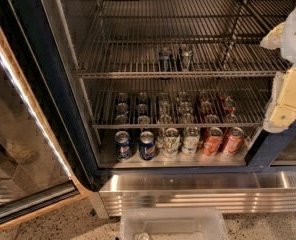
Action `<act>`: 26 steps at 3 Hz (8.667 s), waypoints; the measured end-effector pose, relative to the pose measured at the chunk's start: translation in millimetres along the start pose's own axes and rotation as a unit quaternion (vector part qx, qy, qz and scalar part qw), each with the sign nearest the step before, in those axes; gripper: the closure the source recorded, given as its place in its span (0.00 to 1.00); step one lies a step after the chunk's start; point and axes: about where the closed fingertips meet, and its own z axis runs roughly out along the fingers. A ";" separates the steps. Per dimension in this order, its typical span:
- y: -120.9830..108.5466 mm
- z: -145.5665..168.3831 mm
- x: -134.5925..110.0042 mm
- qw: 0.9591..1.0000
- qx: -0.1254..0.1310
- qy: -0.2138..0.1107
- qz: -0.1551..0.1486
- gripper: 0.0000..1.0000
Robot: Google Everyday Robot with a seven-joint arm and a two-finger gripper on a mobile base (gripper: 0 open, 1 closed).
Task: Pick pepsi can from middle shelf of fridge
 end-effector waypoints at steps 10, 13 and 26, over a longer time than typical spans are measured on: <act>30.6 150.4 -52.7 0.892 0.030 -0.353 0.281 0.00; 16.6 182.1 -69.5 0.841 0.073 -0.416 0.338 0.00; -184.3 267.3 -162.3 0.743 0.242 -0.528 0.331 0.00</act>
Offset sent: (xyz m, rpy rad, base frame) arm 0.0029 0.0158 -0.0196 0.1425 -0.0918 -0.1128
